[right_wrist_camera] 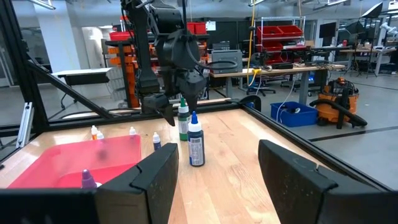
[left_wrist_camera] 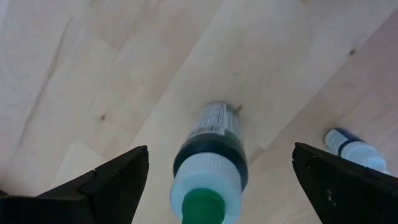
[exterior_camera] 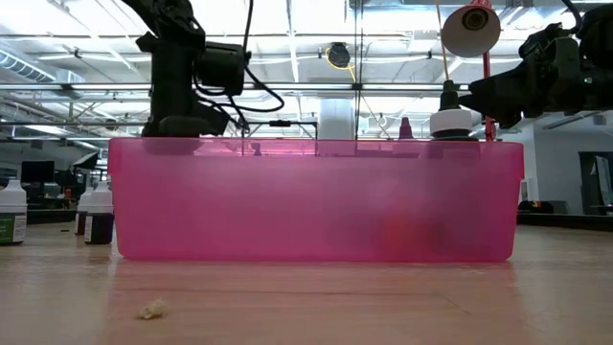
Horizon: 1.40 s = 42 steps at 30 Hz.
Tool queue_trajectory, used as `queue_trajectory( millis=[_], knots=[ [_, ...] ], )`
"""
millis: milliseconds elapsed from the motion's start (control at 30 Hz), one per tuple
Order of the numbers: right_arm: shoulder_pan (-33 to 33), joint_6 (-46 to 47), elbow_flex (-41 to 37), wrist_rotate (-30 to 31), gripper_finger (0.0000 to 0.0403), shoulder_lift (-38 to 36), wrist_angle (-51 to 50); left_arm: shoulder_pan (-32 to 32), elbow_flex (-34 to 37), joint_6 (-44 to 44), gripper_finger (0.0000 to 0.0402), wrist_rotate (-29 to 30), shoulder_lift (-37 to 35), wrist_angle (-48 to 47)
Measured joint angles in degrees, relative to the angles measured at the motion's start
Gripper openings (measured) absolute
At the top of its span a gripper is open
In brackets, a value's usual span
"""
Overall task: Pick & Place food coloring
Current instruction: Put the large green food coloring bottle into the pink bin
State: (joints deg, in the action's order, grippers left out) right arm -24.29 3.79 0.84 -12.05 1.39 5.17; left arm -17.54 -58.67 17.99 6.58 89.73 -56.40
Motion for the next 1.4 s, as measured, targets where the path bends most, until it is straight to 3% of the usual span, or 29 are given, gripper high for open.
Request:
queue_trajectory(
  millis=[467, 600, 833, 1167, 1400],
  knots=[
    [0.00, 0.02, -0.04, 0.00, 0.0210, 0.00, 0.00, 0.04, 0.00, 1.37, 0.0381, 5.39, 0.00, -0.78],
    [0.00, 0.02, -0.04, 0.00, 0.0210, 0.00, 0.00, 0.02, 0.00, 2.15, 0.0320, 5.44, 0.00, -0.90],
    [0.00, 0.02, -0.04, 0.00, 0.0210, 0.00, 0.00, 0.00, 0.00, 3.60, 0.0147, 5.46, -0.05, -1.01],
    [0.00, 0.00, -0.02, 0.00, 0.0210, 0.02, 0.00, 1.30, -2.24, 2.01, 0.0142, 5.47, -3.09, -5.98],
    [0.02, 0.01, -0.01, 0.00, 0.0210, 0.02, 0.17, 9.52, -14.54, 2.73, 0.0142, 5.46, -5.93, -14.94]
  ],
)
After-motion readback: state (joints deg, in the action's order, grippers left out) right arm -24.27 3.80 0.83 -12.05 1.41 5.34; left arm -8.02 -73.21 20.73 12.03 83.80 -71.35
